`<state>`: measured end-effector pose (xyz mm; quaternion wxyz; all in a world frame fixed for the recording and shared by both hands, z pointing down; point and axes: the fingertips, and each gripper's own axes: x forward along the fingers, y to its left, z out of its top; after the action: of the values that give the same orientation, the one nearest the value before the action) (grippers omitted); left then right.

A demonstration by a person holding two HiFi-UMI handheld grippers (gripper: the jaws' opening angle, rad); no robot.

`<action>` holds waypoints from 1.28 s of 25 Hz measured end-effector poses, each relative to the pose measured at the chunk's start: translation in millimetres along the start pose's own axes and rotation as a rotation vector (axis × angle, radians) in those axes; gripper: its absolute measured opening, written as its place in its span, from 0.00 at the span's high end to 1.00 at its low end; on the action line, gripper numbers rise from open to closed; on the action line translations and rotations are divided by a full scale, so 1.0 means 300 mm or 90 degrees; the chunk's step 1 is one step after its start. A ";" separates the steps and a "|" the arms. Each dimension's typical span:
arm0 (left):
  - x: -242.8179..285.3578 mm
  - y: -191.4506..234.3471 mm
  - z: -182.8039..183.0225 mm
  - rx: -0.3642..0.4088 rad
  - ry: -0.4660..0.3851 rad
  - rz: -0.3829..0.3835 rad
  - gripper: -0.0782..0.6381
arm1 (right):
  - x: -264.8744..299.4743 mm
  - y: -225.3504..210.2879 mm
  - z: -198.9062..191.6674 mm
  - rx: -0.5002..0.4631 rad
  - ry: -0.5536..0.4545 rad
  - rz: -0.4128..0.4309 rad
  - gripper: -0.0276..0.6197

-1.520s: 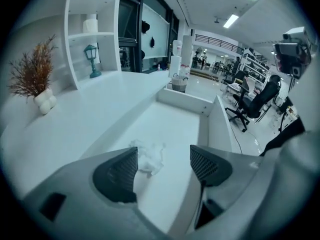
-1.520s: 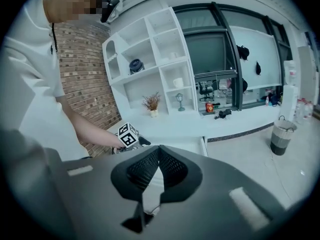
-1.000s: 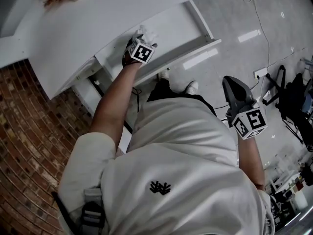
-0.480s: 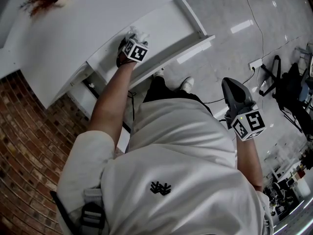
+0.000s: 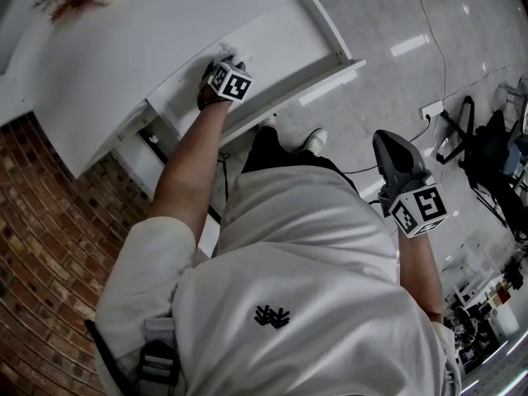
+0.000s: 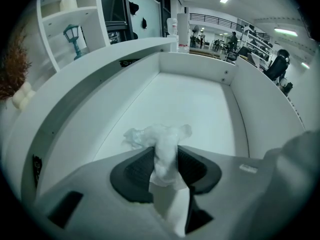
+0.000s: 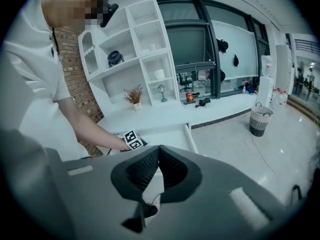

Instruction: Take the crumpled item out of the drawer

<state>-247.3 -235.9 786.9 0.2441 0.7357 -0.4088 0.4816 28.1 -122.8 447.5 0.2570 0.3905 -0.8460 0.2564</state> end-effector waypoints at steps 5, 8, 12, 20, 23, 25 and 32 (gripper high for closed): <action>-0.011 0.010 0.011 -0.014 -0.010 0.003 0.71 | 0.000 -0.006 0.003 0.000 -0.004 0.000 0.94; 0.000 0.008 -0.009 -0.015 -0.001 0.006 0.71 | -0.006 -0.006 0.003 -0.002 -0.003 0.002 0.94; -0.011 0.014 0.000 -0.018 -0.002 0.013 0.71 | -0.012 -0.013 0.002 0.000 -0.006 0.002 0.94; -0.091 0.022 0.029 -0.029 -0.029 0.030 0.72 | -0.018 -0.017 0.001 -0.006 -0.014 0.020 0.94; -0.131 0.012 0.040 -0.032 -0.039 0.031 0.72 | -0.015 -0.018 0.000 -0.012 -0.019 0.032 0.94; -0.156 0.002 0.047 -0.032 -0.051 0.029 0.72 | -0.014 -0.014 -0.001 -0.016 -0.023 0.042 0.94; -0.278 -0.045 0.083 -0.031 -0.089 0.037 0.72 | -0.034 -0.016 -0.011 -0.040 -0.037 0.078 0.94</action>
<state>-240.0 -216.6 701.2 0.2186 0.7490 -0.4577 0.4263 38.4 -118.0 444.5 0.2281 0.3371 -0.8831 0.2331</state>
